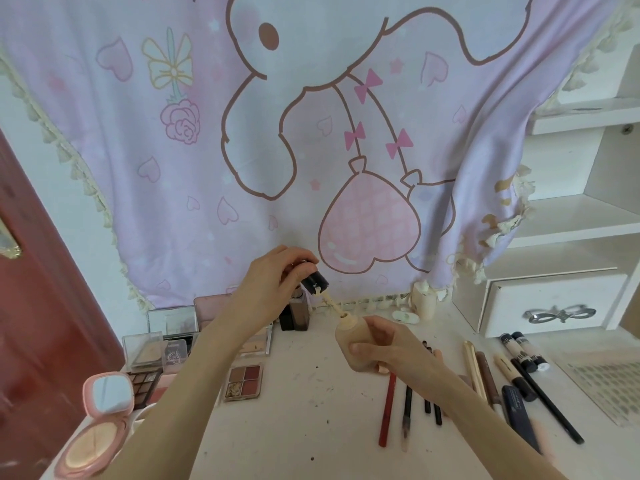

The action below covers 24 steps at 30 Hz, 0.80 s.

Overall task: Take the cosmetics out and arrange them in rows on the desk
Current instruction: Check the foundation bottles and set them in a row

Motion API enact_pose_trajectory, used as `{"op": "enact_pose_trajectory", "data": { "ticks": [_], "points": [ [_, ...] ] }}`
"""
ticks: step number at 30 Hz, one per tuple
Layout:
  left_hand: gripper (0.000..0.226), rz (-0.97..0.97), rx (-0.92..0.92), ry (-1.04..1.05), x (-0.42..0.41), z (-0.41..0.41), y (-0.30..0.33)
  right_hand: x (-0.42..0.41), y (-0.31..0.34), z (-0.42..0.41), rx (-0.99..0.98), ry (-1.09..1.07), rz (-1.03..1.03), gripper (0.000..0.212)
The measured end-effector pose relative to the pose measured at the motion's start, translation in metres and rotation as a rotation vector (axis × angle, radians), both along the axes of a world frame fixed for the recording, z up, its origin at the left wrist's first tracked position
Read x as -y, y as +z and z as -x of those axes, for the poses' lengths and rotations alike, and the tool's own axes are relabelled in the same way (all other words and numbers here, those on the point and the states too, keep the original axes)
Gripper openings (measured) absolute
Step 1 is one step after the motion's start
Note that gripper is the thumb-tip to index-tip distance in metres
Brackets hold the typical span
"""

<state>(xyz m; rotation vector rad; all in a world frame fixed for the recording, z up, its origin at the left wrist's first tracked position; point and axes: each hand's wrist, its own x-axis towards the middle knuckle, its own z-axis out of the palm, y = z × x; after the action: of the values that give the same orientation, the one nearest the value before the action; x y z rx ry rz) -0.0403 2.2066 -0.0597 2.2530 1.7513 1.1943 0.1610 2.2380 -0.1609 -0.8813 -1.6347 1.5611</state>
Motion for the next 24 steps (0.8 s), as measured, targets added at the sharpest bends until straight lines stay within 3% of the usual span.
{"op": "enact_pose_trajectory", "data": {
  "ticks": [7, 13, 19, 22, 24],
  "points": [
    [0.017, 0.063, 0.294, 0.055, 0.007, 0.011, -0.026, -0.004, -0.006, -0.001, -0.015, 0.005, 0.009, 0.031],
    [0.017, 0.127, 0.766, 0.147, 0.013, 0.012, -0.078, -0.012, -0.012, -0.005, -0.026, -0.005, 0.022, 0.032],
    [0.020, 0.245, 1.564, -0.011, 0.007, -0.002, -0.112, -0.025, -0.013, -0.003, -0.040, -0.043, 0.030, 0.032],
    [0.018, 0.306, 1.754, -0.069, 0.006, -0.007, -0.125, -0.035, -0.015, -0.001, -0.033, -0.093, 0.025, 0.034],
    [0.017, 0.327, 1.773, -0.074, 0.007, -0.010, -0.129, -0.038, -0.016, 0.001, -0.016, -0.102, 0.016, 0.035]
  ]
}}
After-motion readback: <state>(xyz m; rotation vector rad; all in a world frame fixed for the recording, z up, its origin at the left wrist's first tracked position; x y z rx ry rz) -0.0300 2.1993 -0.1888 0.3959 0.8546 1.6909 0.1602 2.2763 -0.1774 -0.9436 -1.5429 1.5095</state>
